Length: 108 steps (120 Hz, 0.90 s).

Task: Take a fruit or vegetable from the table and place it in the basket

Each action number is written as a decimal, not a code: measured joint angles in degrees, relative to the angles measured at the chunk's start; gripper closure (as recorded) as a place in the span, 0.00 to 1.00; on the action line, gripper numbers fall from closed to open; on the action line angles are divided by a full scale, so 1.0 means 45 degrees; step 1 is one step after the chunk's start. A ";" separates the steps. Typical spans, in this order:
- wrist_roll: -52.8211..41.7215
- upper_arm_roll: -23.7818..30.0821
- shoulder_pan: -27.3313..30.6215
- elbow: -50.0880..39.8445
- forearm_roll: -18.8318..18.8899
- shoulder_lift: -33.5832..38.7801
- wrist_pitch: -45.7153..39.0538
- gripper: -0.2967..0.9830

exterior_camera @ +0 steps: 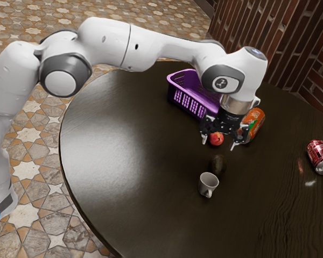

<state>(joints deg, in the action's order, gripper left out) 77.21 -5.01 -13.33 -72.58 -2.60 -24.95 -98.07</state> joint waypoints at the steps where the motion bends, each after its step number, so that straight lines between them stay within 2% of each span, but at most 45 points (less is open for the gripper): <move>1: -0.0001 0.0000 -0.0004 -0.0001 -0.0001 -0.0013 -0.0011 0.23; 50: -0.0096 0.0020 0.0006 -0.0888 -0.0076 -0.0130 -0.0773 0.23; 108: -0.0224 0.0039 -0.0121 -0.0907 -0.0245 -0.0594 -0.1152 0.23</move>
<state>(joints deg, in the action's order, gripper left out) 76.20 -4.83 -13.87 -76.67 -3.70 -27.62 -103.26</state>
